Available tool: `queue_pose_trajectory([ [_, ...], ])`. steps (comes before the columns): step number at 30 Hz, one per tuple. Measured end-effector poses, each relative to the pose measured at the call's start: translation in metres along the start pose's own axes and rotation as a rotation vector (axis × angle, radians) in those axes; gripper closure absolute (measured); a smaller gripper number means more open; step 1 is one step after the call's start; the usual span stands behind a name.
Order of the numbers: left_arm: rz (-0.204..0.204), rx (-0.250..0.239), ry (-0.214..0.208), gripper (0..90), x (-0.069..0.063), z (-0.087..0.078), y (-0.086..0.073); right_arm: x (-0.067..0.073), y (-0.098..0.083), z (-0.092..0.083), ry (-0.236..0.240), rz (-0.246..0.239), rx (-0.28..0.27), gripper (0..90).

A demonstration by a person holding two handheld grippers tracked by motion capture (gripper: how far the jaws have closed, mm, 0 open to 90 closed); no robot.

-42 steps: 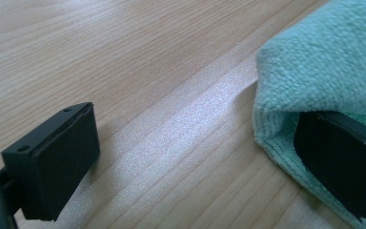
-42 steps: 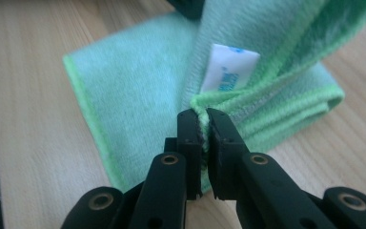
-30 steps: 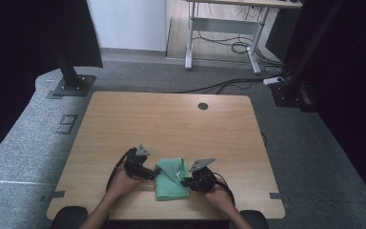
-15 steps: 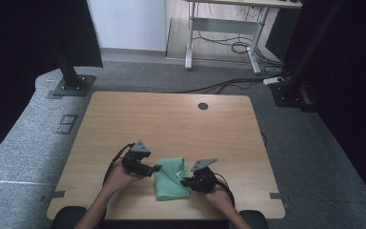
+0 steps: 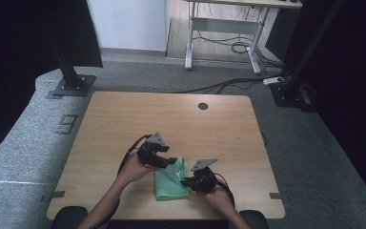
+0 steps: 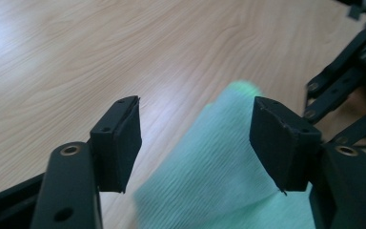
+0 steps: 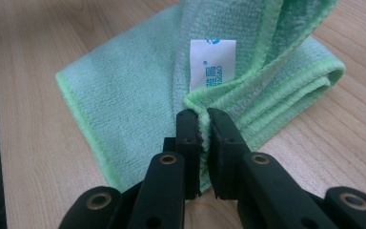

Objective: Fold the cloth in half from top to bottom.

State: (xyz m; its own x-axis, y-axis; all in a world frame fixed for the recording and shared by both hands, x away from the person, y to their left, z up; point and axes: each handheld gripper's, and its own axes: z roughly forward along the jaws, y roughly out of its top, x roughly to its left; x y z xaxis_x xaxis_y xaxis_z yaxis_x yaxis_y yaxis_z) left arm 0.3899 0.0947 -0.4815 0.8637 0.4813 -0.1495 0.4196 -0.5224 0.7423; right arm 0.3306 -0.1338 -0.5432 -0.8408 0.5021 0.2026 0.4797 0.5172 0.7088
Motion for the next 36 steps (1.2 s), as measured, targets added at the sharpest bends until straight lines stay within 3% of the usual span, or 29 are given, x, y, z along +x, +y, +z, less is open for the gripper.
queue_pose_trajectory([
  [3,0.023,0.015,-0.022,38.3,-0.005,0.006,0.005,0.000,0.000,0.000,0.001,0.003,0.001,82.5],
  [7,0.053,0.059,-0.020,44.8,-0.010,0.015,0.009,0.000,0.000,0.000,-0.001,-0.001,0.000,82.4],
  [12,0.063,0.135,-0.067,75.3,-0.010,0.017,0.009,0.000,0.000,0.000,-0.002,0.003,-0.005,82.3],
  [15,0.055,0.145,-0.070,82.2,-0.011,0.011,0.007,0.000,0.000,0.000,0.000,0.003,-0.006,81.5],
  [27,0.063,0.115,-0.068,78.3,-0.021,-0.023,-0.016,0.008,0.003,-0.010,-0.040,-0.029,-0.021,75.7],
  [36,0.064,0.108,-0.077,72.1,-0.033,-0.030,-0.039,0.010,0.000,-0.017,-0.048,-0.032,-0.028,74.9],
])
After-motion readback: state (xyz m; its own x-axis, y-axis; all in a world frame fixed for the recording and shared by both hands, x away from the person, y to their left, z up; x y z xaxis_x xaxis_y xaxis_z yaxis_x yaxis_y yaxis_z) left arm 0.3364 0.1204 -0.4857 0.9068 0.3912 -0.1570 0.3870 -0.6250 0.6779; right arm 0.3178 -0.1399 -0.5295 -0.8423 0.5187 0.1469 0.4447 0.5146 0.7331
